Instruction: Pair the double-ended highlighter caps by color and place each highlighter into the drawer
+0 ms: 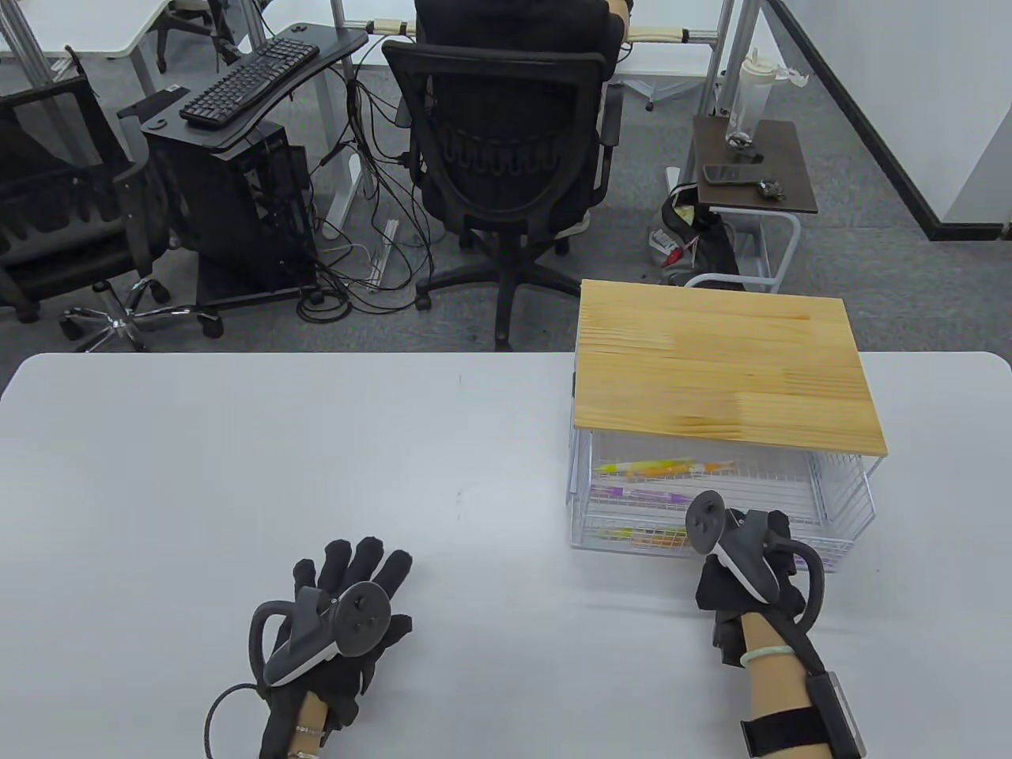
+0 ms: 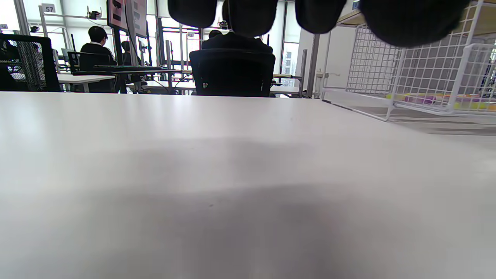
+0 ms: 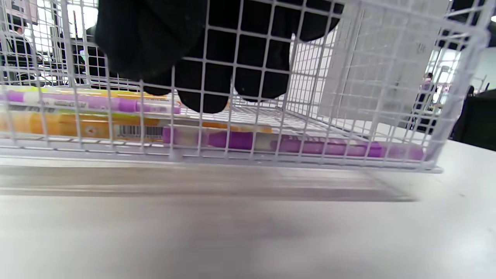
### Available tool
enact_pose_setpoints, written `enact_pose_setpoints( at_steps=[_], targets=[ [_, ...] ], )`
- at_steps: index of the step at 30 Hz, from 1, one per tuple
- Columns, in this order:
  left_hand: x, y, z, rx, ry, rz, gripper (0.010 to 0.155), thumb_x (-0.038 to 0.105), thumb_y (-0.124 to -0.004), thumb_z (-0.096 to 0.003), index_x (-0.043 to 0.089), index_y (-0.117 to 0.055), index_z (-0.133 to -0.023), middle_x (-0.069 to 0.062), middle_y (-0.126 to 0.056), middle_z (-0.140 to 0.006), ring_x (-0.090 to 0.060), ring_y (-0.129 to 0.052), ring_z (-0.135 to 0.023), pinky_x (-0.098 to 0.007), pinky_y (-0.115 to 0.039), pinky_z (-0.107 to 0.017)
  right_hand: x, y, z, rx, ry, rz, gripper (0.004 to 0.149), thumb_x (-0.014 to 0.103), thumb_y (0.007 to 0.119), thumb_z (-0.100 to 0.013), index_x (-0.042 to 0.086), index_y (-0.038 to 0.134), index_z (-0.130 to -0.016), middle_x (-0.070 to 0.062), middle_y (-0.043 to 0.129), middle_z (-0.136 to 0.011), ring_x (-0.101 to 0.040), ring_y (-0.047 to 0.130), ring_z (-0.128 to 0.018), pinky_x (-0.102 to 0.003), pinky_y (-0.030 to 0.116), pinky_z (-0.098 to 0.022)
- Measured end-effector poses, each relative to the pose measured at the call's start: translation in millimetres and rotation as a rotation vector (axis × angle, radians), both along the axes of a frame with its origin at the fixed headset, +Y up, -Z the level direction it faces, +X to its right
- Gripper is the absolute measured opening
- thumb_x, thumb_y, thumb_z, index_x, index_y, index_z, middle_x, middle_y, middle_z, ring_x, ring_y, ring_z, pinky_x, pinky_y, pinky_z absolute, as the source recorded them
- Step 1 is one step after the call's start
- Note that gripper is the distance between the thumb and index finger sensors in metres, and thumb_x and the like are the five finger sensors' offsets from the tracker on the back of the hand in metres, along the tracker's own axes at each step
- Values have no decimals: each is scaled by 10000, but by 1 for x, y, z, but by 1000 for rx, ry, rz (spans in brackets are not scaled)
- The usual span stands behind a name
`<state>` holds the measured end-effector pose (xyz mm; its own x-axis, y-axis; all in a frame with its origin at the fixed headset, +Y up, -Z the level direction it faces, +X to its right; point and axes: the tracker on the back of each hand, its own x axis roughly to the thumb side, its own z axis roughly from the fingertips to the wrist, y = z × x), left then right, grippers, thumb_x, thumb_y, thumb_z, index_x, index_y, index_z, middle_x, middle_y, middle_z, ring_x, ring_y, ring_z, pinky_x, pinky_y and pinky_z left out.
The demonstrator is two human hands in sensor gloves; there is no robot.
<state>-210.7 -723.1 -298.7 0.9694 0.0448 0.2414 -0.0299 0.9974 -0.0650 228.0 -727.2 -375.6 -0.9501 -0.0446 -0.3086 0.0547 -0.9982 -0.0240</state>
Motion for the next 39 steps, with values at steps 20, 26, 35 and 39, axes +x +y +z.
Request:
enact_pose_setpoints(
  at_steps=[20,26,35,39],
  targets=[
    [-14,-8,-10,-43,53,4,739,588,-698,-409,408,-493,-1096,-32,-482,-1237,-427,-481,-1114,-704,-363,-737,1,-6,-58,16,-158,20,412,388,658,-609,549,713,-983,259,808,-1112,-208,708,-1160,-615,375,-867],
    [-15,-7,-9,-38,58,5,740,588,-698,-408,407,-494,-1096,-33,-480,-1236,-427,-482,-1114,-705,-366,-735,-3,-3,-50,51,-143,58,476,439,671,-644,537,586,-1102,177,673,-1252,-310,647,-1177,-622,357,-857],
    [-29,5,-2,48,98,55,740,589,-699,-408,398,-504,-1096,-42,-490,-1233,-433,-493,-1108,-707,-374,-730,-39,22,0,200,78,14,647,552,696,-515,424,520,-1125,-3,548,-1272,-396,578,-1129,-650,374,-814],
    [-32,9,0,95,117,87,749,594,-693,-412,402,-471,-1101,-42,-472,-1236,-435,-484,-1109,-706,-369,-734,-74,30,24,249,199,8,655,569,685,-510,408,517,-1123,-2,573,-1247,-378,602,-1122,-651,401,-809]
  ],
)
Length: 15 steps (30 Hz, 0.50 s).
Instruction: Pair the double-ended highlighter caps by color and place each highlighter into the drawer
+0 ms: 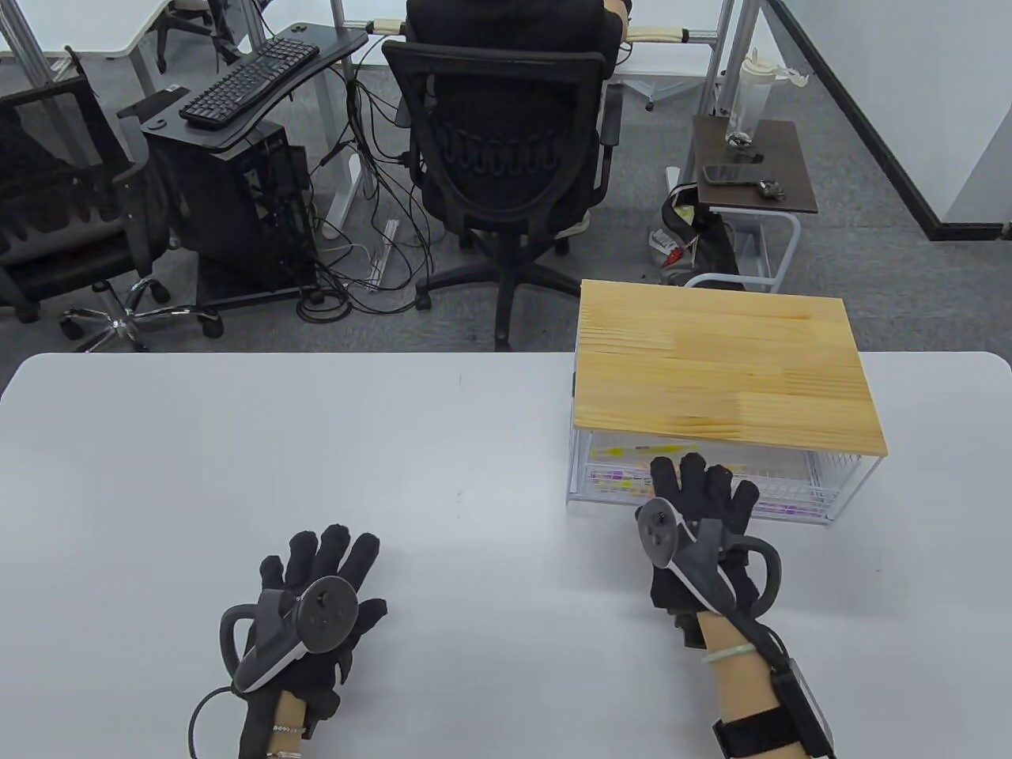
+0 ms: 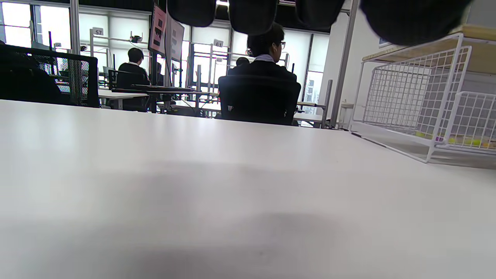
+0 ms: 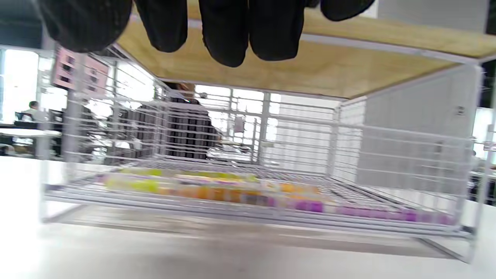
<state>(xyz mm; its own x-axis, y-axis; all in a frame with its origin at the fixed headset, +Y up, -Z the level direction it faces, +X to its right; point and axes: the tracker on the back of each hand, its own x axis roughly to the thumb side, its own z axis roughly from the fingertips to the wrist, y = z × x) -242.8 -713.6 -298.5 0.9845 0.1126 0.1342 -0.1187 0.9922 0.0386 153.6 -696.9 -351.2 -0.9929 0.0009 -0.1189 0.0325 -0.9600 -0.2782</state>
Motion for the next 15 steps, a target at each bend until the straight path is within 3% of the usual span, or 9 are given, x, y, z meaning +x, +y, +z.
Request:
enact_pose_setpoints(
  at_steps=[6,15],
  targets=[
    [-2,3,3,22,3,12,761,600,-688,-413,407,-434,-1105,-50,-442,-1239,-442,-455,-1111,-708,-358,-734,-50,3,23,6,199,-68,666,575,682,-507,382,527,-1126,-28,580,-1241,-383,622,-1113,-658,423,-799],
    [1,11,9,64,-17,19,774,608,-687,-412,394,-432,-1111,-59,-394,-1246,-456,-387,-1115,-718,-320,-732,-103,-23,48,-50,396,-123,687,579,679,-507,370,507,-1138,-65,555,-1247,-416,600,-1107,-665,412,-793]
  ],
)
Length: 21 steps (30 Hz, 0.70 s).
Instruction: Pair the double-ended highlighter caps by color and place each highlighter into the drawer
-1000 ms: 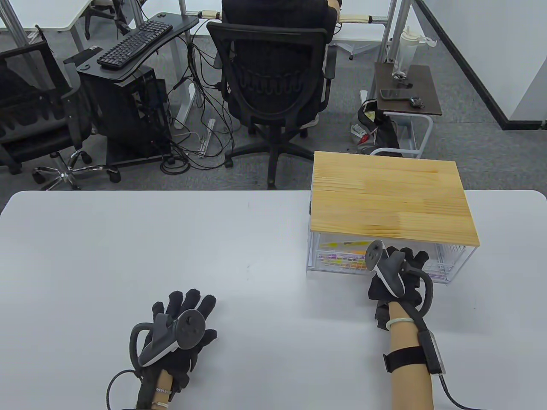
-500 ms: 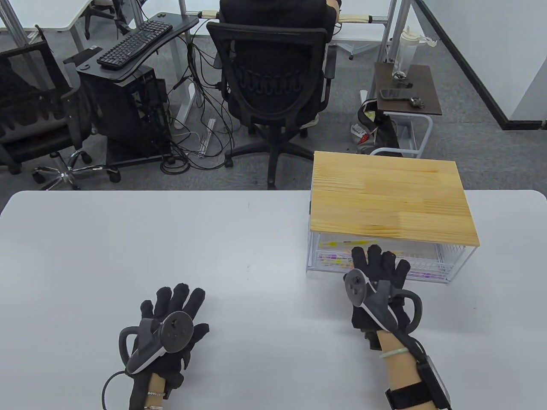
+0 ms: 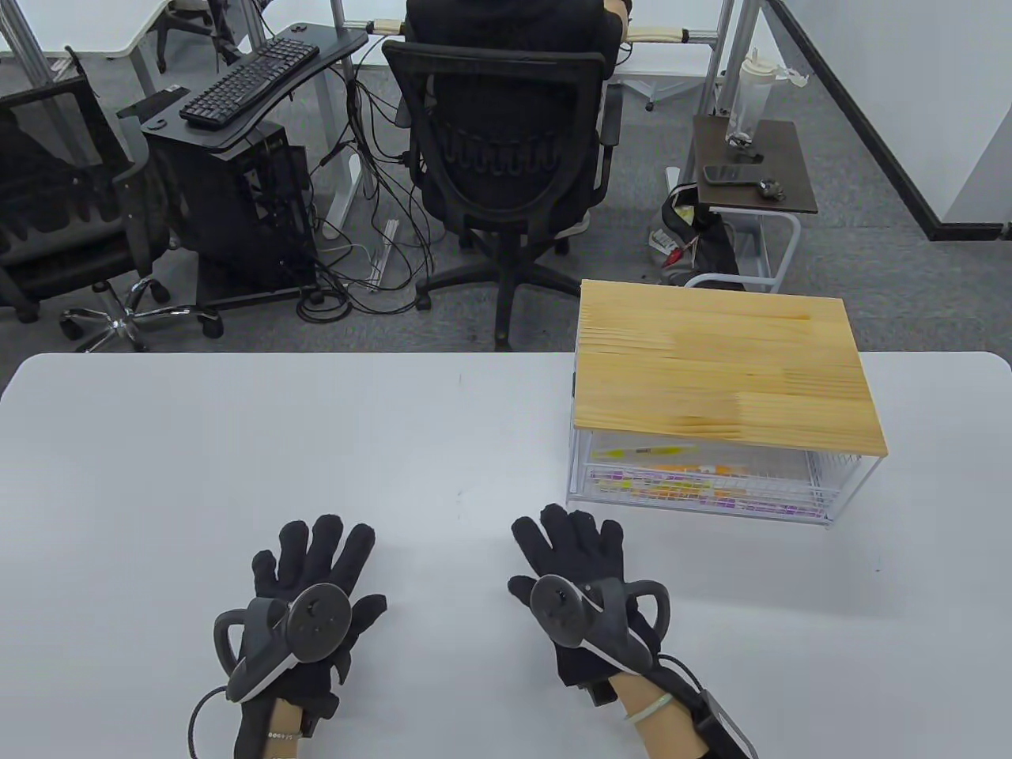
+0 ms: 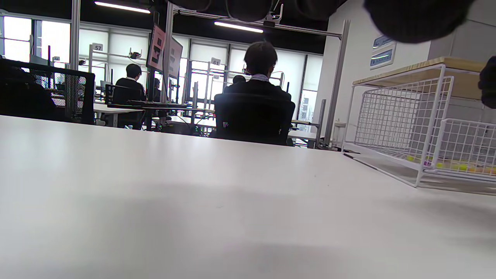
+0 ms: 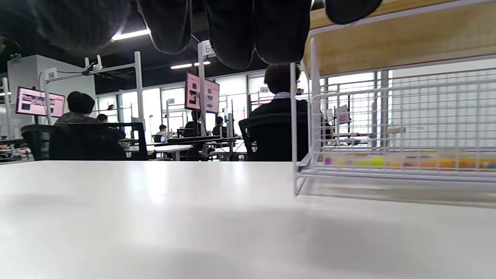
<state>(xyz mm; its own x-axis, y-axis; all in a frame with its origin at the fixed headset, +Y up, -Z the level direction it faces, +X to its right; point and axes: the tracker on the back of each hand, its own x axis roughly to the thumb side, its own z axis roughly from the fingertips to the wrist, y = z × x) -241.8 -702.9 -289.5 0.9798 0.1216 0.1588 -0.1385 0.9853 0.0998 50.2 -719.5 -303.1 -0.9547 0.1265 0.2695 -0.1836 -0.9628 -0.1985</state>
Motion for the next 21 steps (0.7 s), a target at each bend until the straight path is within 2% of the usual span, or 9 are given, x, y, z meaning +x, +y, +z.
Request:
enact_pose_setpoints(
  at_steps=[6,21],
  targets=[
    [4,0,0,3,-7,-12,774,608,-686,-413,394,-430,-1111,-57,-392,-1246,-455,-387,-1117,-720,-320,-732,-14,-15,4,-48,41,36,705,589,670,-508,369,477,-1149,-69,520,-1259,-422,568,-1119,-666,391,-798],
    [9,-4,-1,-27,-17,-44,771,607,-687,-412,392,-439,-1110,-58,-403,-1245,-455,-402,-1115,-719,-330,-731,-7,-23,1,-99,26,25,714,594,665,-511,370,454,-1154,-70,493,-1266,-427,542,-1126,-666,368,-802]
  ],
)
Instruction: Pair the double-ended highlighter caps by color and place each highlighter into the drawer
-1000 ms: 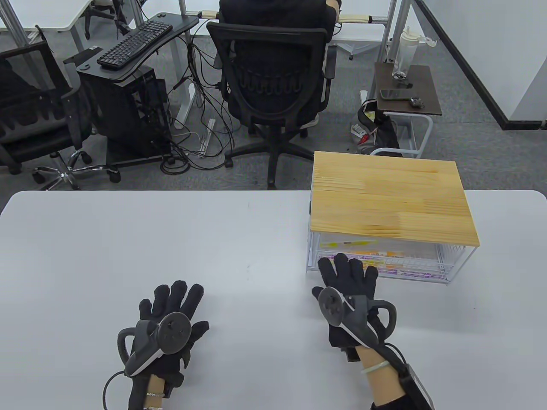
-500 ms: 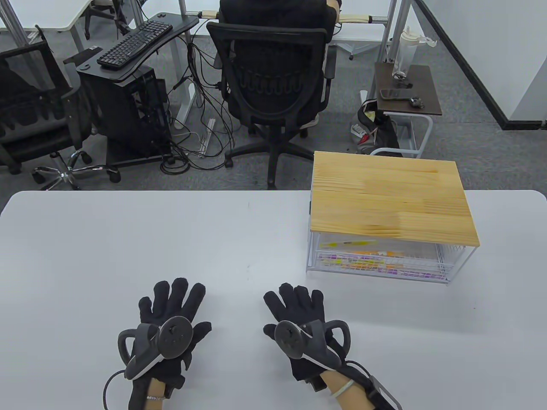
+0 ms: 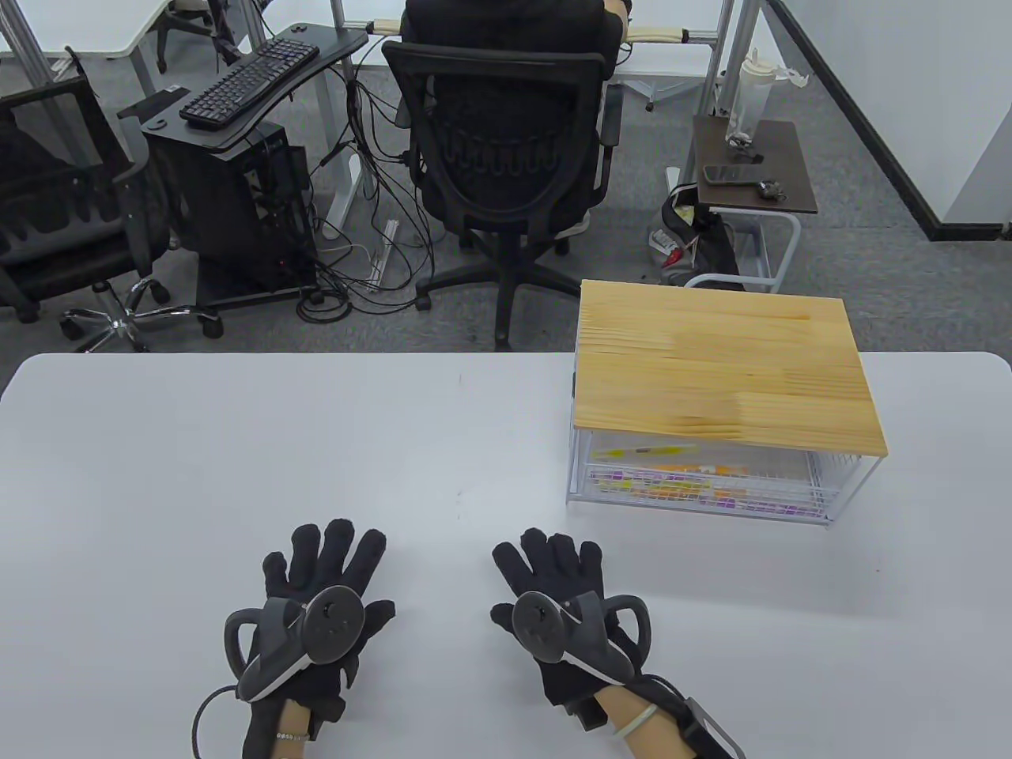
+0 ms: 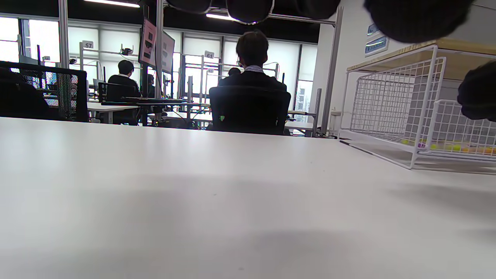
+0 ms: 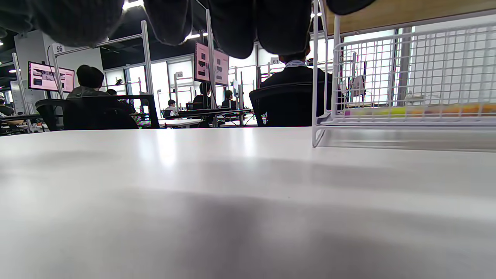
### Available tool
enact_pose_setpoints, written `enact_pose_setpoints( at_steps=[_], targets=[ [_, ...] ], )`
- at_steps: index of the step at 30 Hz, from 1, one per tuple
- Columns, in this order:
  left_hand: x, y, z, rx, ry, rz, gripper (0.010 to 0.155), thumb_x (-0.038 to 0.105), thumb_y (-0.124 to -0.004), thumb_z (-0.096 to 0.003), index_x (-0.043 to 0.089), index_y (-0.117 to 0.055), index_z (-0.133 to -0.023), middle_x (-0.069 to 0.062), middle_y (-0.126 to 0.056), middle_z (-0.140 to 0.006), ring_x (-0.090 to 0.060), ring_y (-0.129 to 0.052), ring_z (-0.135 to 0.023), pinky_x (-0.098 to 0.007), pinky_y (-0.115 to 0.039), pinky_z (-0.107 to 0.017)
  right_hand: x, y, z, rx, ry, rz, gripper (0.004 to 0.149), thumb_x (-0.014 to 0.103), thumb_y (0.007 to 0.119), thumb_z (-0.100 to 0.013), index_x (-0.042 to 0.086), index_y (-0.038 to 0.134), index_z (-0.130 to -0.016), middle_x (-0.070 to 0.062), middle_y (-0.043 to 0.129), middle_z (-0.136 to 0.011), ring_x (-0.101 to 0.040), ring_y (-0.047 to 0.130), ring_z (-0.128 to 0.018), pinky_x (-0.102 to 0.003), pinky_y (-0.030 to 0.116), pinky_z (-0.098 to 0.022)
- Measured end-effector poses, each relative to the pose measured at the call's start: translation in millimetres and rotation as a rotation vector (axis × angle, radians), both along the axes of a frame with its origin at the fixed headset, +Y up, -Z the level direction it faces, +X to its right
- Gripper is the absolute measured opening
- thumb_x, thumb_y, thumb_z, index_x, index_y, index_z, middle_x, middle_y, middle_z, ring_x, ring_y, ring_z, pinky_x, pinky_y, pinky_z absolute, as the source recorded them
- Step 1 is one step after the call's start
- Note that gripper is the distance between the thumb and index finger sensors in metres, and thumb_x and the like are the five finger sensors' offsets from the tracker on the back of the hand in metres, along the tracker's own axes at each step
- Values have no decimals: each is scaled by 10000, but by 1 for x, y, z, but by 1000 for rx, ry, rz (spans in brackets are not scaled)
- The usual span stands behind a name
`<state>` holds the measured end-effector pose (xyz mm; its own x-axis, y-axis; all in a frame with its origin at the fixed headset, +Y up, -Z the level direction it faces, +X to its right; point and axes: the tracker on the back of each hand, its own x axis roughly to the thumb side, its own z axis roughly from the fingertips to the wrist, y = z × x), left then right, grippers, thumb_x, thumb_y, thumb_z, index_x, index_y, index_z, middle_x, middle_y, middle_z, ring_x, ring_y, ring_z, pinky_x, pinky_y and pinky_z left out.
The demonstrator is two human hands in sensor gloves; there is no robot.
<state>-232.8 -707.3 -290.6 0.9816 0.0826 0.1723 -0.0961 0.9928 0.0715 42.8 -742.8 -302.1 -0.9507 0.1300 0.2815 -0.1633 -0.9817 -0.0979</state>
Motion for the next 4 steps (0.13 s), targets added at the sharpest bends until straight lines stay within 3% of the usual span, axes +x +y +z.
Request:
enact_pose_setpoints(
  at_steps=[4],
  targets=[
    [0,-1,0,-2,-2,0,770,606,-686,-412,393,-439,-1110,-58,-403,-1245,-453,-403,-1116,-720,-329,-731,-1,-2,1,-2,4,14,713,594,664,-512,373,452,-1155,-66,488,-1268,-425,538,-1129,-665,363,-804]
  ],
)
